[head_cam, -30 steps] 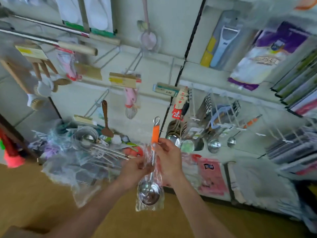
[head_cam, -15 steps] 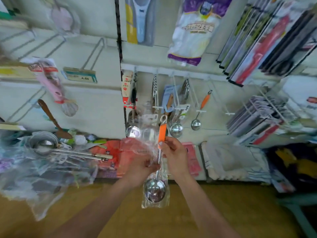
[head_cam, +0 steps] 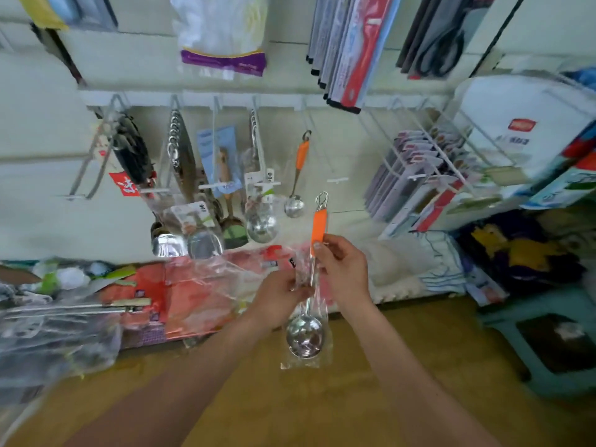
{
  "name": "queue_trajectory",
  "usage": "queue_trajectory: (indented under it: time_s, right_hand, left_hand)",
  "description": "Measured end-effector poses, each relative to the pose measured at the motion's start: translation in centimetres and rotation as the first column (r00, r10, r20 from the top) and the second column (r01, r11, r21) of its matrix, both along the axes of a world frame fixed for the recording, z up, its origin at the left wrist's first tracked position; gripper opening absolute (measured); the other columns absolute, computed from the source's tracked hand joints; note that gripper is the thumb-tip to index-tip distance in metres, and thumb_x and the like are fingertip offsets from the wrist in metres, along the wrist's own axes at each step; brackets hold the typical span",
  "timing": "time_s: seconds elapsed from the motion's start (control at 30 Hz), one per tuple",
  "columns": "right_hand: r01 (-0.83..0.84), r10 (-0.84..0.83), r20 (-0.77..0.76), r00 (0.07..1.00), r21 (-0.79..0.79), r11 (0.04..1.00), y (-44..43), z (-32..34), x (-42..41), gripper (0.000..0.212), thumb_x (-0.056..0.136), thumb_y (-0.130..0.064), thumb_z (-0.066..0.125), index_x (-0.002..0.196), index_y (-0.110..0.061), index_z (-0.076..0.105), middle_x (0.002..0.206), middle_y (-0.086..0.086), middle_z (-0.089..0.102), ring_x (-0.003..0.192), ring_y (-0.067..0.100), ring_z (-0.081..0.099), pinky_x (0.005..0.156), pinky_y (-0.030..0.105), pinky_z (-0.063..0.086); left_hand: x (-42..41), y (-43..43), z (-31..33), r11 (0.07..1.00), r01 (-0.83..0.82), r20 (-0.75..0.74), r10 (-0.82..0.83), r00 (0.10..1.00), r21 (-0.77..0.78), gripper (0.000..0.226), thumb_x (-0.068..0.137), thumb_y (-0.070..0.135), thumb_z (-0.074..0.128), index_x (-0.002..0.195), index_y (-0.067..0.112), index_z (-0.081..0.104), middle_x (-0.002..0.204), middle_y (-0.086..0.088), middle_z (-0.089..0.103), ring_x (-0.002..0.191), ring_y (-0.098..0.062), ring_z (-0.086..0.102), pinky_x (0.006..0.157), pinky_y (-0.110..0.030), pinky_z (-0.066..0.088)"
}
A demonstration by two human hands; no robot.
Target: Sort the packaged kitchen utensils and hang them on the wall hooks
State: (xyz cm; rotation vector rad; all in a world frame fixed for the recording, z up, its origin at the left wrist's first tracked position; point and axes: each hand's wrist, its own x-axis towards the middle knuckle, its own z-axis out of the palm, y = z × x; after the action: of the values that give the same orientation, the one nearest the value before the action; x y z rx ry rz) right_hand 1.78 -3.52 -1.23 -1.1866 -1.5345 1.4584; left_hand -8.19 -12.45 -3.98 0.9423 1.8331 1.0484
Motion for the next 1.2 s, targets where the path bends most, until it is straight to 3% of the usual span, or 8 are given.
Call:
queue_trajectory:
  time_s: [0.13,0.33,0.53,0.67,0.8,0.93,1.0,1.2]
  right_hand:
    - [-0.001,0.001,-0.04,0.999,-0.008,1.0,2.2,-0.1,-0.1,0.021,0.09,-0.012,0.069,0.091,-0.033,0.069,0.08,-0.009,0.072,0.075,0.008,0.064,0.071,0.031,0.051]
    - [0.0,-0.001,-0.037,0.999,-0.009,1.0,3.7,-0.2,-1.3,0.016,0.089,-0.01,0.069,0.096,-0.024,0.072,0.083,-0.004,0.072,0.076,0.009,0.064,0.078,0.039,0.056]
    - [0.009,-0.008,-0.011,1.0,0.05,0.999,5.1,-1.0,-2.2,0.017,0.091,-0.015,0.067,0.095,-0.03,0.073,0.09,-0.001,0.075,0.082,0.012,0.067,0.084,0.042,0.055]
    - [0.007,-0.008,0.018,1.0,0.068,0.998,6.6,-1.3,-3.6,0.016,0.09,-0.016,0.069,0.09,-0.031,0.073,0.088,0.004,0.075,0.084,0.018,0.067,0.086,0.045,0.054]
    - [0.004,-0.011,0.061,0.998,0.1,0.995,8.9,-1.1,-5.4,0.009,0.089,-0.013,0.069,0.093,-0.019,0.075,0.082,0.002,0.072,0.081,0.019,0.067,0.082,0.037,0.054]
    - [-0.053,0.011,0.2,0.98,0.203,0.978,12.1,-1.0,-7.2,0.012,0.091,-0.018,0.068,0.092,-0.009,0.075,0.075,-0.004,0.063,0.071,0.013,0.058,0.059,0.006,0.037]
    - [-0.054,0.013,0.2,0.98,0.202,0.978,13.6,-1.1,-8.3,0.009,0.09,-0.015,0.069,0.093,-0.008,0.074,0.074,-0.008,0.061,0.069,0.011,0.055,0.059,0.008,0.037]
    - [-0.062,0.026,0.205,0.978,0.172,0.983,16.2,-1.4,-10.7,0.009,0.091,-0.012,0.067,0.092,-0.005,0.074,0.063,-0.015,0.055,0.057,-0.005,0.051,0.056,0.007,0.038]
  left_hand:
    - [0.0,2.3,0.3,1.0,-0.001,0.036,0.001,0.999,0.004,0.005,0.084,0.016,0.073,0.089,0.016,0.074,0.09,-0.001,0.075,0.088,-0.019,0.068,0.091,-0.045,0.051]
    - [-0.7,3.7,0.0,0.999,-0.03,0.038,0.028,0.999,0.04,0.008,0.084,0.01,0.072,0.085,0.018,0.074,0.087,0.001,0.075,0.085,-0.019,0.07,0.09,-0.047,0.052]
    - [-0.9,4.7,0.4,0.999,-0.021,0.087,0.017,0.996,0.043,0.009,0.087,0.008,0.069,0.084,0.016,0.071,0.079,0.005,0.072,0.07,-0.003,0.065,0.071,-0.027,0.048]
    - [-1.6,6.2,0.1,0.996,-0.083,0.079,0.081,0.994,0.025,0.003,0.086,0.012,0.071,0.086,0.01,0.071,0.086,-0.011,0.071,0.081,-0.025,0.067,0.077,-0.041,0.051]
    - [-3.0,8.7,-0.3,0.991,-0.132,0.12,0.131,0.984,-0.001,0.005,0.084,0.012,0.073,0.082,0.014,0.069,0.083,-0.009,0.07,0.079,-0.025,0.065,0.081,-0.046,0.054]
    - [-4.8,11.5,-0.8,0.987,-0.162,0.137,0.162,0.977,-0.016,0.006,0.083,0.015,0.074,0.084,0.014,0.068,0.084,-0.009,0.07,0.079,-0.026,0.063,0.078,-0.048,0.055]
    - [-5.8,13.1,-1.1,0.981,-0.192,0.143,0.195,0.97,-0.034,0.009,0.081,0.015,0.075,0.088,0.011,0.069,0.088,-0.011,0.071,0.082,-0.03,0.066,0.08,-0.05,0.055]
    - [-6.9,15.9,-1.3,0.966,-0.257,0.228,0.253,0.94,-0.013,0.01,0.083,-0.003,0.07,0.09,0.001,0.063,0.084,-0.017,0.06,0.063,-0.015,0.059,0.047,-0.019,0.049]
